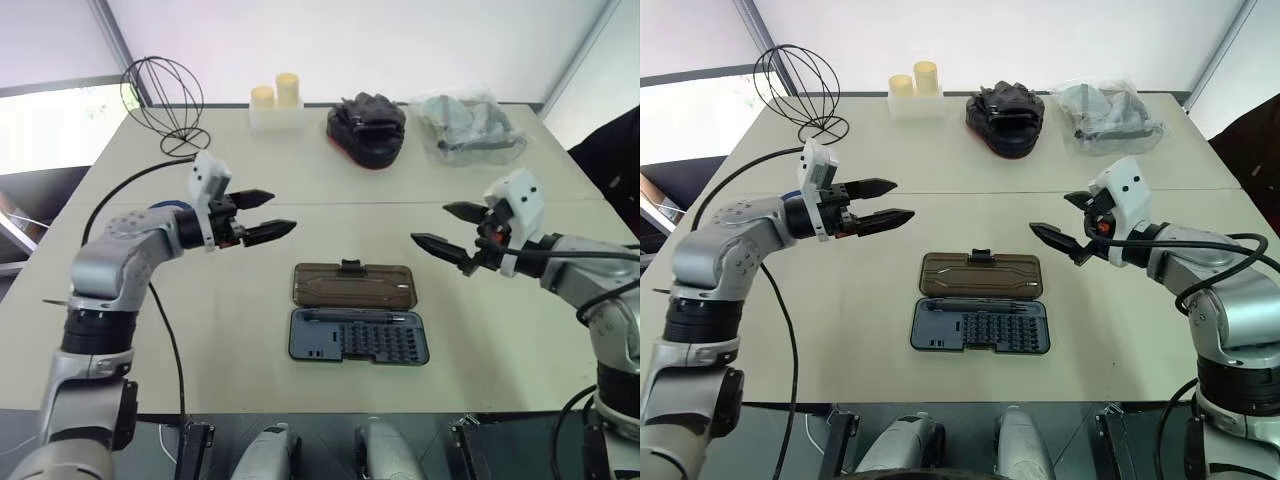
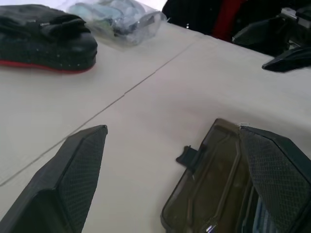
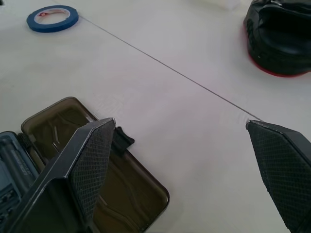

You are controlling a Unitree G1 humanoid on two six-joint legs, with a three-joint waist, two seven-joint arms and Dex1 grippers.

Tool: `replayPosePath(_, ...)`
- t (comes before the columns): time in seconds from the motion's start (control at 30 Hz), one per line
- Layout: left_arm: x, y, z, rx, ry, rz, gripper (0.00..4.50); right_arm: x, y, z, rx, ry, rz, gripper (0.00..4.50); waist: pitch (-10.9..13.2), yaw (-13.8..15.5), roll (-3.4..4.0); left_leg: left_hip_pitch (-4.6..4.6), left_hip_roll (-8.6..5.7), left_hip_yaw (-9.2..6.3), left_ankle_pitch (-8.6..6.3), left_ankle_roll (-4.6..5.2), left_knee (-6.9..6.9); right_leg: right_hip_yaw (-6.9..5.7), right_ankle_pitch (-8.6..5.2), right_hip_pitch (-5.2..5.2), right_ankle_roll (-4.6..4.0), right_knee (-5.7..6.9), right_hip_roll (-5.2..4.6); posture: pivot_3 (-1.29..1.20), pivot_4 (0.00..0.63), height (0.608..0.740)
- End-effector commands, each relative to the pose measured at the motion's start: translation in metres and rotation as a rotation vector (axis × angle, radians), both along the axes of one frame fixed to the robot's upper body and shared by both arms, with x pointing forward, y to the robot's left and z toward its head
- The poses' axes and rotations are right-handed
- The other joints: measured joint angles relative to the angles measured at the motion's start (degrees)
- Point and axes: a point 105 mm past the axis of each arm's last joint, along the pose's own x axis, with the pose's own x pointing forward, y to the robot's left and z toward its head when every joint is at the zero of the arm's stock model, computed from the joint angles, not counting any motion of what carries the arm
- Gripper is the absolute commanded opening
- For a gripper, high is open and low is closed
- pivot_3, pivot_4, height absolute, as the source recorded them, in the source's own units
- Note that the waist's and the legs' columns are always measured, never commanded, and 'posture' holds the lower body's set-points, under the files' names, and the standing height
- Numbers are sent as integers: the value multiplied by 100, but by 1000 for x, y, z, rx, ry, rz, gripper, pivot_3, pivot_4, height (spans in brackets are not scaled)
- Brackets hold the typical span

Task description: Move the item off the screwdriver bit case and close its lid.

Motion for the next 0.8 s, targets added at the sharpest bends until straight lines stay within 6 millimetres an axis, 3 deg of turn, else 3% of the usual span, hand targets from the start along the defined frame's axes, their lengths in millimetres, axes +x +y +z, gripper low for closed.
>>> replayPosePath(0.03,-23,-3,-8,61,11,-89,4500,3,-3,5,-41,-39,9,4450,1,0,1,0,0,1,0,0,-1,1,0,0,0,-1,0,0,150,740)
replayPosePath(0.33,-40,0,-13,49,62,-111,4500,6,-3,-9,-83,-7,36,4450,1,37,0,0,0,0,0,0,2,2,0,6,0,-6,0,0,150,740)
replayPosePath(0.8,-25,2,-17,11,31,-31,4500,3,-2,-17,-86,3,39,4450,1,34,-1,0,2,0,0,0,2,2,0,5,0,-7,2,0,150,740)
